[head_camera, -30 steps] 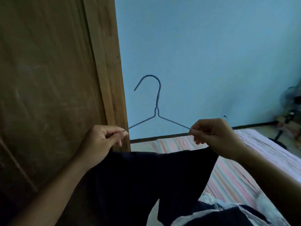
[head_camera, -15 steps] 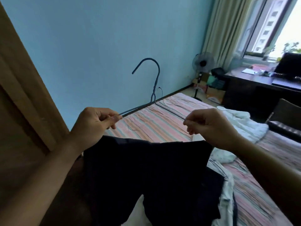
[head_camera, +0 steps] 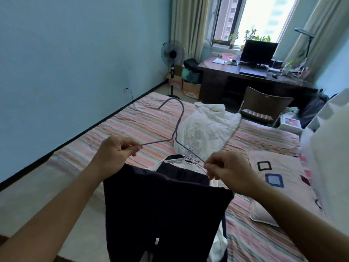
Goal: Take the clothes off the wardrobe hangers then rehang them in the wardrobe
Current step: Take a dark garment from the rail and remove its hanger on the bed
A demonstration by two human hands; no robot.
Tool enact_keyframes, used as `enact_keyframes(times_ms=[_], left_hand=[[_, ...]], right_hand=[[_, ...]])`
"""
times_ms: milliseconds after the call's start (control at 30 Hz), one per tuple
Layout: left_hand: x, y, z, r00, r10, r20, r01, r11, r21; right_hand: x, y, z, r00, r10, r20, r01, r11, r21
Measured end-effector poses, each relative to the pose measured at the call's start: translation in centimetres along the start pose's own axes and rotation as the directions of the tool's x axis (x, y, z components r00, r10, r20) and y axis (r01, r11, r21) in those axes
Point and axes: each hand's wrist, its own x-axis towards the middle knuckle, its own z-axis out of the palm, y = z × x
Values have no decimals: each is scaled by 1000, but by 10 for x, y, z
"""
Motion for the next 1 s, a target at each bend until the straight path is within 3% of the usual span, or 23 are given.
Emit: enact_keyframes(times_ms=[167,400,667,800,1000], left_hand=[[35,-31,63,984,-110,137,97,991,96],[100,-85,164,910,-306,281,227,933,279],[177,-142,255,899,-415,141,360,882,305],[221,-168,305,873,-468,137,410,857,313],[279,-214,382,843,-518,145,441,820,365]], right_hand=[[18,64,19,991,113,76,-108,992,-65],[72,162,47,949,277,149,-250,952,-178],[152,262,71,910,382,162,-356,919,-169],[194,318,79,896,418,148,-397,905,-152],[247,402,112,842,539,7,-532,834,-149]])
